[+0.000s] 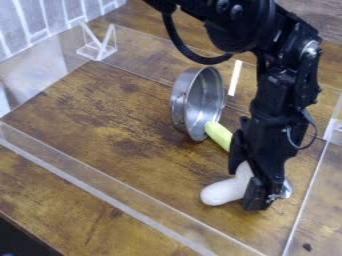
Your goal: Put the mushroom in the silver pot
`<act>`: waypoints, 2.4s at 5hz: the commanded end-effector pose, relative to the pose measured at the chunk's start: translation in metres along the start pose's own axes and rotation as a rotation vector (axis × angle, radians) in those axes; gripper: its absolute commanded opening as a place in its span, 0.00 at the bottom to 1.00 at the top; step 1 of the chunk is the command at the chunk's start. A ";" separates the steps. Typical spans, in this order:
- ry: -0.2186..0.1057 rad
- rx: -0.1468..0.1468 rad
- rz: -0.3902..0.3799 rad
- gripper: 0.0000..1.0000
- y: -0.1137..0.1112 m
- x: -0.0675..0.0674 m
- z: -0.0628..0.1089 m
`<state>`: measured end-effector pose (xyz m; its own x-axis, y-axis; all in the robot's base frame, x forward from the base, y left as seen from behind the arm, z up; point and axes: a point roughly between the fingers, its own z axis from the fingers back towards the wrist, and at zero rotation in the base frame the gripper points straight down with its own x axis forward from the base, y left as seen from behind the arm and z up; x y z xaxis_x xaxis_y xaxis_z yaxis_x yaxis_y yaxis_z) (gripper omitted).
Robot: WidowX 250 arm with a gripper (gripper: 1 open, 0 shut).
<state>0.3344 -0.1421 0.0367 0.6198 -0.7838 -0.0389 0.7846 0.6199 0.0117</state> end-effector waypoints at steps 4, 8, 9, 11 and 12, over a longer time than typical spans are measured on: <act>-0.075 0.022 0.029 1.00 0.031 0.023 0.014; -0.078 -0.017 0.011 0.00 0.044 0.027 0.011; -0.080 -0.025 -0.002 0.00 0.043 0.028 0.015; -0.096 -0.023 0.042 0.00 0.038 0.023 0.022; -0.101 -0.011 0.092 0.00 0.034 0.022 0.030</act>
<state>0.3697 -0.1358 0.0318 0.6886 -0.7249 -0.0165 0.7238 0.6886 -0.0448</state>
